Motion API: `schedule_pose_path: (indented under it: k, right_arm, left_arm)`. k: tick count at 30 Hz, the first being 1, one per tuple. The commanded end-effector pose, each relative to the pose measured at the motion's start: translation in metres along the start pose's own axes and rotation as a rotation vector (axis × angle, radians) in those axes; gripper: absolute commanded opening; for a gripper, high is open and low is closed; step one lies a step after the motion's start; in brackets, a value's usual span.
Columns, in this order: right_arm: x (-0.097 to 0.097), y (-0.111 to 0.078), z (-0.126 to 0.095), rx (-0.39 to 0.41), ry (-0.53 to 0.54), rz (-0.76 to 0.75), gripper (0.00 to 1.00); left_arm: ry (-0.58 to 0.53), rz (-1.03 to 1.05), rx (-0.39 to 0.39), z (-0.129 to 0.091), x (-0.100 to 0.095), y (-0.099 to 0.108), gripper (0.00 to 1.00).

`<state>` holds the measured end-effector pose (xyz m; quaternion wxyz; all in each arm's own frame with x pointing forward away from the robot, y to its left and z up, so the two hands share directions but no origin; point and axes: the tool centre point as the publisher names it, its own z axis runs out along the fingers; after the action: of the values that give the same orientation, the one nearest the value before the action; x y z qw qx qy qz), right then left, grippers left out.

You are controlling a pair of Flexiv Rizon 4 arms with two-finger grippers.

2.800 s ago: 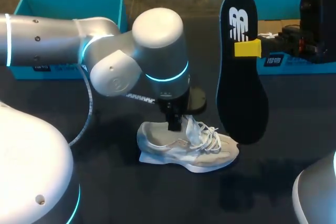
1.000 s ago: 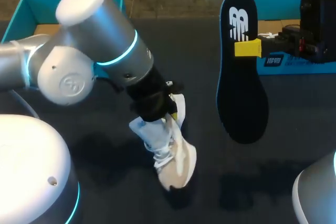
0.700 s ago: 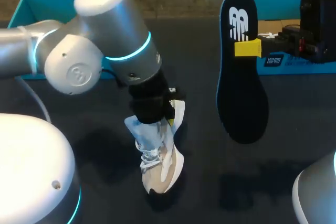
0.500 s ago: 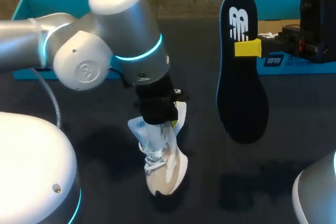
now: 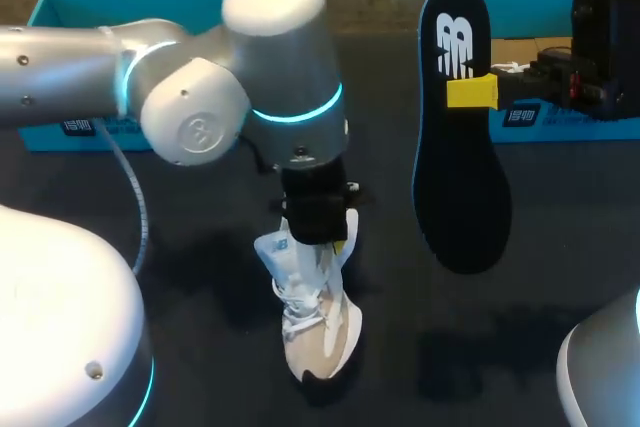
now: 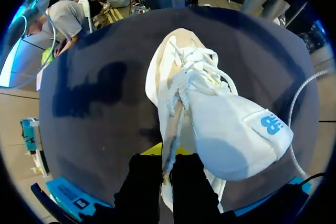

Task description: Take the shoe out of the shoebox, open the shoe tongue, remove and reinsert the insole, then place the shoe into the shoebox

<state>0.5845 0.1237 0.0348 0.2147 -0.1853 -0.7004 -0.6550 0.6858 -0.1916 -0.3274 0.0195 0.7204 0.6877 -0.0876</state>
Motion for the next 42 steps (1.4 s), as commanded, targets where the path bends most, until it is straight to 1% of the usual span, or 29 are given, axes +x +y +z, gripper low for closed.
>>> schedule_pose_path:
  k: [1, 7, 16, 17, 18, 19, 20, 24, 25, 29, 32, 35, 36, 38, 40, 42]
  right_arm:
    - [-0.003, 0.002, 0.003, 0.005, 0.004, 0.001, 0.0]
    - [-0.003, 0.002, 0.003, 0.005, 0.004, 0.001, 0.0]
    - [-0.003, 0.002, 0.003, 0.005, 0.004, 0.001, 0.0]
    - [-0.003, 0.002, 0.003, 0.005, 0.004, 0.001, 0.0]
    - [-0.003, 0.002, 0.003, 0.005, 0.004, 0.001, 0.0]
    - [-0.003, 0.002, 0.003, 0.005, 0.004, 0.001, 0.0]
    - [-0.003, 0.002, 0.003, 0.005, 0.004, 0.001, 0.0]
    - [-0.003, 0.002, 0.003, 0.005, 0.004, 0.001, 0.0]
    - [-0.003, 0.002, 0.003, 0.005, 0.004, 0.001, 0.0]
    - [-0.003, 0.002, 0.003, 0.005, 0.004, 0.001, 0.0]
    - [-0.003, 0.002, 0.003, 0.005, 0.004, 0.001, 0.0]
    - [-0.003, 0.002, 0.003, 0.005, 0.004, 0.001, 0.0]
    - [-0.003, 0.002, 0.003, 0.005, 0.004, 0.001, 0.0]
    - [-0.003, 0.002, 0.003, 0.005, 0.004, 0.001, 0.0]
    - [-0.003, 0.002, 0.003, 0.005, 0.004, 0.001, 0.0]
    - [-0.003, 0.002, 0.003, 0.005, 0.004, 0.001, 0.0]
  left_arm:
    - [0.027, 0.0, 0.002, 0.012, -0.011, 0.002, 0.0]
    - [0.052, -0.001, -0.01, 0.027, -0.016, 0.003, 0.0]
    - [0.058, -0.005, -0.031, 0.04, -0.021, 0.007, 0.0]
    - [0.058, -0.003, -0.036, 0.04, -0.021, 0.007, 0.22]
    - [0.057, -0.003, -0.037, 0.04, -0.021, 0.008, 0.46]
    - [0.055, -0.007, -0.043, 0.04, -0.021, 0.008, 0.84]
    - [0.052, -0.008, -0.048, 0.04, -0.021, 0.008, 0.99]
    - [0.008, -0.01, -0.073, 0.029, -0.019, 0.009, 1.0]
    - [-0.009, -0.009, -0.092, 0.025, -0.018, 0.009, 1.0]
    - [-0.091, -0.03, -0.126, 0.005, -0.016, 0.012, 1.0]
    - [-0.216, -0.061, -0.146, -0.019, -0.014, 0.019, 1.0]
    - [-0.332, -0.075, -0.158, -0.038, -0.015, 0.023, 1.0]
    - [-0.424, -0.081, -0.154, -0.052, -0.017, 0.026, 1.0]
    - [-0.542, -0.091, -0.157, -0.068, -0.021, 0.03, 1.0]
    - [-0.635, -0.094, -0.136, -0.085, -0.025, 0.031, 1.0]
    - [-0.721, -0.096, -0.141, -0.1, -0.028, 0.03, 1.0]
